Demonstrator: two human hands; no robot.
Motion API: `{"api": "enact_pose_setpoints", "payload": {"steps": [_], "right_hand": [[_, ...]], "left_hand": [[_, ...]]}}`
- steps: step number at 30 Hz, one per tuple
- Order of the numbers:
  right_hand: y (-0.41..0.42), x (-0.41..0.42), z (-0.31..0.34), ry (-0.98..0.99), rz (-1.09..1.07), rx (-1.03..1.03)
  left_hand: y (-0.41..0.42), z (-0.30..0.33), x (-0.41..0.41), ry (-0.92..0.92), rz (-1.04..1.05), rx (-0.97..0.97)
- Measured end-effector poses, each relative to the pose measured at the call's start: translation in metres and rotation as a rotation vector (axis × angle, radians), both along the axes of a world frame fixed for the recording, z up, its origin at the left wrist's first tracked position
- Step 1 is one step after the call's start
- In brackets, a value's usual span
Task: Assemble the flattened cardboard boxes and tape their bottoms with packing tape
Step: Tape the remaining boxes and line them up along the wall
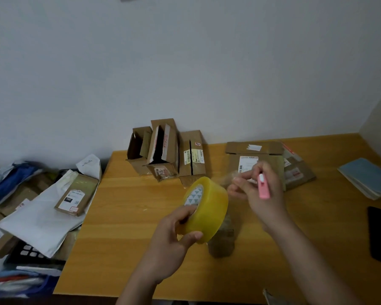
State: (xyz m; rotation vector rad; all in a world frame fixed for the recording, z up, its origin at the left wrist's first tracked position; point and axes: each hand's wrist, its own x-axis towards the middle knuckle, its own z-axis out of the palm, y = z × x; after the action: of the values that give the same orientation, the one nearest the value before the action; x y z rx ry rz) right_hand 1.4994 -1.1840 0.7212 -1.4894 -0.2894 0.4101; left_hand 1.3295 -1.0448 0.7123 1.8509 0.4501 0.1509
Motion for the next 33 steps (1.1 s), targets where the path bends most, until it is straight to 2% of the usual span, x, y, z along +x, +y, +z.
{"api": "enact_pose_setpoints", "payload": {"steps": [3,5,7,9,13,16,19,21,23,28,33], "right_hand": [[-0.007,0.013,-0.003,-0.072,-0.036,-0.009],[-0.008,0.018,-0.006,-0.262,0.010,-0.137],[-0.008,0.020,-0.007,-0.337,0.061,-0.255],[-0.008,0.019,-0.008,-0.249,0.121,-0.254],[-0.009,0.016,-0.011,0.077,0.225,-0.066],[-0.004,0.011,-0.018,0.036,0.306,-0.077],[0.005,0.004,-0.026,-0.050,0.403,-0.173],[0.012,-0.001,-0.031,-0.026,0.406,-0.182],[0.019,-0.005,-0.034,-0.020,0.381,-0.179],[0.041,-0.008,-0.036,-0.200,0.338,-0.258],[0.062,-0.008,-0.034,-0.179,0.320,-0.227]], "left_hand": [[0.000,-0.005,-0.009,-0.025,-0.058,0.004],[0.001,-0.013,-0.013,0.011,-0.021,-0.010],[0.002,-0.025,-0.015,0.049,0.020,0.057],[0.004,-0.035,-0.016,0.057,0.053,0.145],[0.008,-0.057,-0.021,0.023,0.083,0.338],[0.006,-0.076,-0.023,0.026,0.118,0.533],[0.001,-0.090,-0.026,0.110,0.103,0.698],[-0.002,-0.100,-0.027,0.154,0.105,0.783],[-0.007,-0.106,-0.028,0.171,0.137,0.806],[-0.009,-0.114,-0.022,0.175,0.198,0.876],[-0.005,-0.114,-0.011,0.155,0.297,0.838]]}}
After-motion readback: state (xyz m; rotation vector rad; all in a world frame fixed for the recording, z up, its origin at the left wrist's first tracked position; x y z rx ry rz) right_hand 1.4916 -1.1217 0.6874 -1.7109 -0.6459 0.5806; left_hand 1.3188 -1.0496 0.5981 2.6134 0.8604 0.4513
